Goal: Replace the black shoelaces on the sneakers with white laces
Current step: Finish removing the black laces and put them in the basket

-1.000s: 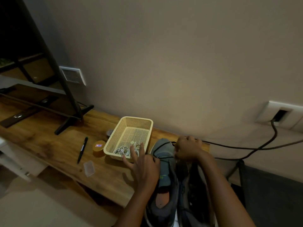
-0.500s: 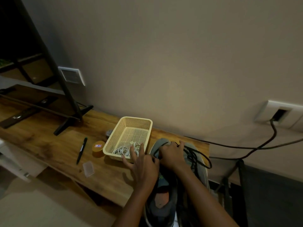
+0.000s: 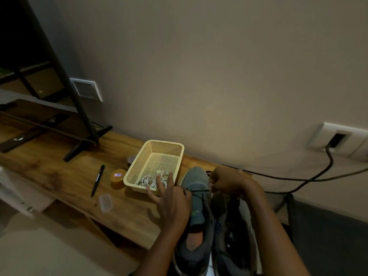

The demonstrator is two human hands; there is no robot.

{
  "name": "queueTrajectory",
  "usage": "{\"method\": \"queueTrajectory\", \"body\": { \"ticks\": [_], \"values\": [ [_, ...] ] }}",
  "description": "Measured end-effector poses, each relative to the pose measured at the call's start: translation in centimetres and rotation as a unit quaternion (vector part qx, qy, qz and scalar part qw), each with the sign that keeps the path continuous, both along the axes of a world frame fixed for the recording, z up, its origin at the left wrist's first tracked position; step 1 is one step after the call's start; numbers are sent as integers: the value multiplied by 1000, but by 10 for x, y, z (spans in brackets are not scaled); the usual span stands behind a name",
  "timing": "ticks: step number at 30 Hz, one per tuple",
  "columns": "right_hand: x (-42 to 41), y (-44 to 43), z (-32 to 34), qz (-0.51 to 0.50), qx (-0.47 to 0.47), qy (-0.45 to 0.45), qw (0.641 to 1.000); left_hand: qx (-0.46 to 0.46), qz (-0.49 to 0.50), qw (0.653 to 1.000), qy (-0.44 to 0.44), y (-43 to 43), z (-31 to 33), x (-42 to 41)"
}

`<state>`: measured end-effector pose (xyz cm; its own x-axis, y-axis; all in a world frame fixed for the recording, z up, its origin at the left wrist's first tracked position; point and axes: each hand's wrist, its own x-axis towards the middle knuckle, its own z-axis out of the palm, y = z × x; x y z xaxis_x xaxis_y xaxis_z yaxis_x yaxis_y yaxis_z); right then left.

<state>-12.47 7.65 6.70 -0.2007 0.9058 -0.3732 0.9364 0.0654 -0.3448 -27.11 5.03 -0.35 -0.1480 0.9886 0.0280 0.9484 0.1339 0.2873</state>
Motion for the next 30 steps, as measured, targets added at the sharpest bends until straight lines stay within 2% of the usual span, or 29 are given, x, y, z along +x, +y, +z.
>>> {"method": "queueTrajectory", "body": {
  "ticks": [3, 7, 12, 15, 17, 19, 21, 22, 25, 26, 30],
  "values": [
    [16, -5, 18, 21, -47, 41, 998, 7, -1, 1000, -5, 1, -2, 0],
    [22, -9, 29, 21, -47, 47, 998, 15, 5, 1000, -18, 2, -5, -2],
    [22, -17, 40, 47, -96, 79, 991, 10, 17, 1000, -17, 1, -8, 0],
    [34, -18, 49, 19, -64, 142, 988, 18, 4, 1000, -10, 1, -8, 0],
    [36, -22, 52, 7, -40, 178, 983, 70, -51, 994, -67, 0, 1, 0],
    [31, -28, 54, -3, -13, 227, 974, 90, -133, 956, -246, -8, 25, 4],
    [28, -39, 59, -36, 28, 298, 953, 17, -200, 873, -445, -25, 57, 8],
    [28, -46, 62, -50, 51, 329, 942, -8, -216, 842, -493, -35, 68, 9],
    [34, -71, 75, -72, 111, 363, 922, -46, -204, 816, -539, -67, 93, 7],
    [35, -80, 79, -76, 129, 362, 920, -69, -186, 797, -570, -78, 101, 6],
    [36, -119, 94, -85, 191, 380, 901, -215, -148, 675, -691, -122, 135, -1]
  ]
}}
